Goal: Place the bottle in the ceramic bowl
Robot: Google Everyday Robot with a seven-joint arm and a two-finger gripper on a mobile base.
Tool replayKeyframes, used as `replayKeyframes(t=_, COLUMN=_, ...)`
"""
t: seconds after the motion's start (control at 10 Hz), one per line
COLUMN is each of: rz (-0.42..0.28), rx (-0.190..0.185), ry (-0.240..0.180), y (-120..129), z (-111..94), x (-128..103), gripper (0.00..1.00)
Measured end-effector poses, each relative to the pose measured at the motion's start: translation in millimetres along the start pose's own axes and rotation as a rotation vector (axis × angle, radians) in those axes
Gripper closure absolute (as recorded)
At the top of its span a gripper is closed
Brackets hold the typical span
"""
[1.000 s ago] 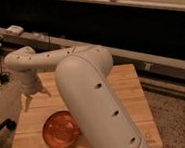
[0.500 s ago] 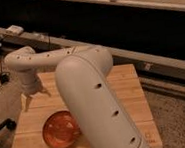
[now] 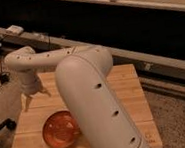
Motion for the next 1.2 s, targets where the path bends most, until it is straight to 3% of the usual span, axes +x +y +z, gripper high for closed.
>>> replayKeyframes(t=0.8, rz=-0.001, rx=0.002, ry=0.002, y=0, z=0, x=0, gripper=0.2)
replayKeyframes(t=0.9, rz=0.015, rx=0.017, ry=0.01, y=-3, z=1, x=1, gripper=0.2)
replayKeyframes(t=1.1, rz=0.066, rx=0.048, ry=0.023, y=-23, z=4, x=10, gripper=0.2)
replayKeyframes(t=1.2, rz=0.107, rx=0.066, ry=0.032, y=-47, z=8, x=22, gripper=0.2)
